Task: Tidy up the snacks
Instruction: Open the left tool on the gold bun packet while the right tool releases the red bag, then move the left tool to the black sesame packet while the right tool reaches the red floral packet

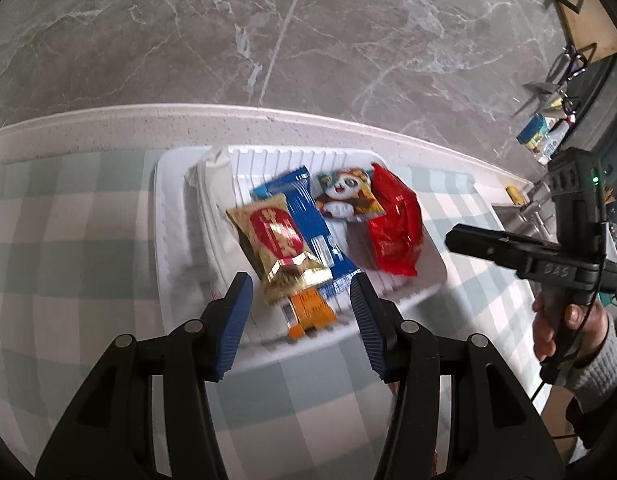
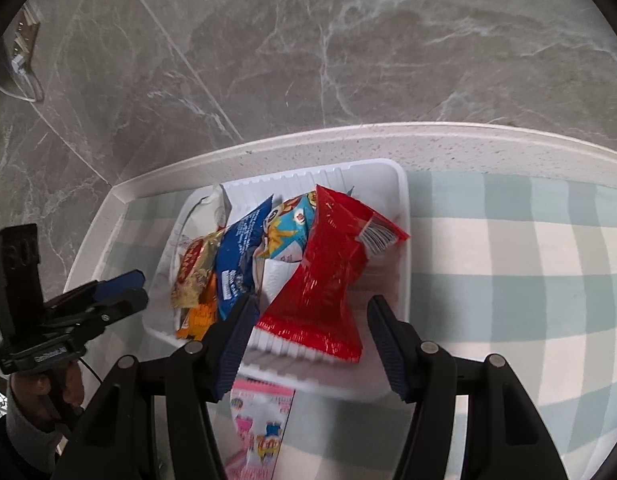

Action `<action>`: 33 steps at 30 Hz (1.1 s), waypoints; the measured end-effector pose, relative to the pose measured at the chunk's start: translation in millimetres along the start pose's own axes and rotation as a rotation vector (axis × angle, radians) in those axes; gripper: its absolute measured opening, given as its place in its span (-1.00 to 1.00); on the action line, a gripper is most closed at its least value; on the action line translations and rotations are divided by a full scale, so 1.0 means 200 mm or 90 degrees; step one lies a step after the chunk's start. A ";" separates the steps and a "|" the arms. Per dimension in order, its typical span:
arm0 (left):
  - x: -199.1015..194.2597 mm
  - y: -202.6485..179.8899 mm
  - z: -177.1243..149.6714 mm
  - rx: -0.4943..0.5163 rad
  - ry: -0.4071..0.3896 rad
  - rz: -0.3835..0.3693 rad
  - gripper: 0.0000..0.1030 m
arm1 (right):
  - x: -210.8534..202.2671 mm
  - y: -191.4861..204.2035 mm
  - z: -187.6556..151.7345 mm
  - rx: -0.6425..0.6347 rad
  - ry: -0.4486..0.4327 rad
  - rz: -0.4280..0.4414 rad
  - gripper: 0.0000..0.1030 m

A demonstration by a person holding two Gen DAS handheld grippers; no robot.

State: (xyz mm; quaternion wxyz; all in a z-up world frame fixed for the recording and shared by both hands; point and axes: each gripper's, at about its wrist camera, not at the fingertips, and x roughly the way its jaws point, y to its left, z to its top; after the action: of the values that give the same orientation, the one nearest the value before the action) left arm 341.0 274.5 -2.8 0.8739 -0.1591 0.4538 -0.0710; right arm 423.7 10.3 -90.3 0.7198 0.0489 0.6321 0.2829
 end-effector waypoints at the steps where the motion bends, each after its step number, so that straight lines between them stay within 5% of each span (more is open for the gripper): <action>1: -0.01 -0.01 -0.01 0.001 0.002 -0.001 -0.05 | -0.03 0.00 -0.02 0.002 -0.002 0.002 0.22; 9: -0.13 -0.10 -0.22 0.009 0.020 -0.011 -0.04 | -0.23 0.07 -0.25 -0.018 -0.008 -0.004 0.22; 23: -0.35 -0.29 -0.71 0.080 0.070 0.000 -0.03 | -0.40 0.13 -0.90 -0.046 0.048 -0.042 0.22; 27: -0.39 -0.44 -0.87 0.148 0.095 -0.024 -0.03 | -0.41 0.13 -1.06 -0.036 0.066 -0.046 0.22; 33: -0.43 -0.79 -1.13 0.332 0.140 -0.093 -0.03 | -0.49 0.11 -1.20 -0.015 0.063 -0.047 0.22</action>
State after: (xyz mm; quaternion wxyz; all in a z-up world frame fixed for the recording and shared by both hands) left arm 110.6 100.6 -4.1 0.8235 0.0472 0.4995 -0.2649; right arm 188.0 -86.0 -40.9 0.6979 0.0031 0.6652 0.2654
